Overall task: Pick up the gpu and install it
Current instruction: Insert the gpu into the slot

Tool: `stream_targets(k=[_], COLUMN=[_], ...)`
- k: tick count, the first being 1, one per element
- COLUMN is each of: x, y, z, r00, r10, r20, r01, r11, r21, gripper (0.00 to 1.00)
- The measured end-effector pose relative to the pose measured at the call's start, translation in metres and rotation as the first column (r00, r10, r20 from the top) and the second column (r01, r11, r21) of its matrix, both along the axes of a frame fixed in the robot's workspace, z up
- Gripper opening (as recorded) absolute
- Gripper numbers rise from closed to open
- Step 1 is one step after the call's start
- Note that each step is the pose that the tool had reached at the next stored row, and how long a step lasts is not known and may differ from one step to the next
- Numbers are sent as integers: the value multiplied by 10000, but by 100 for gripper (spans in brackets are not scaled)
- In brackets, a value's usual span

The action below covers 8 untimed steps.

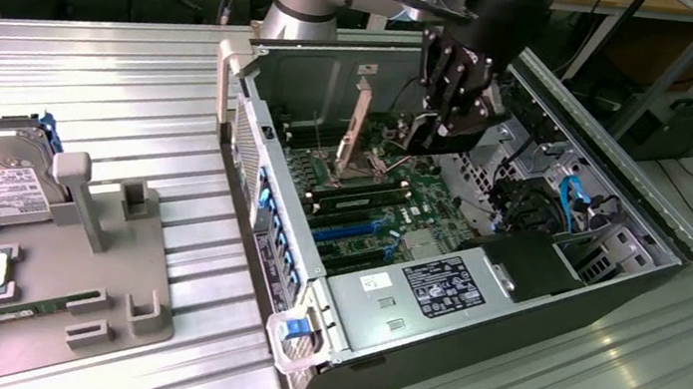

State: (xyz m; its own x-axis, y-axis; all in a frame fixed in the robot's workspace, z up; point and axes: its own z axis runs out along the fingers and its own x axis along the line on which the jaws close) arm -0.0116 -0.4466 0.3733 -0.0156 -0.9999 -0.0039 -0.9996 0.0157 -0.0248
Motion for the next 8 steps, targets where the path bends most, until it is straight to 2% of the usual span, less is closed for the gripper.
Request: stream_targets(k=[5,8], x=[-106,-137], y=[80,85], z=[-92,-147], r00=[10000,10000], r10=[0,3], r20=[0,0], r01=[0,-3], r11=[10000,10000], r21=[1,2], gripper=[27,27])
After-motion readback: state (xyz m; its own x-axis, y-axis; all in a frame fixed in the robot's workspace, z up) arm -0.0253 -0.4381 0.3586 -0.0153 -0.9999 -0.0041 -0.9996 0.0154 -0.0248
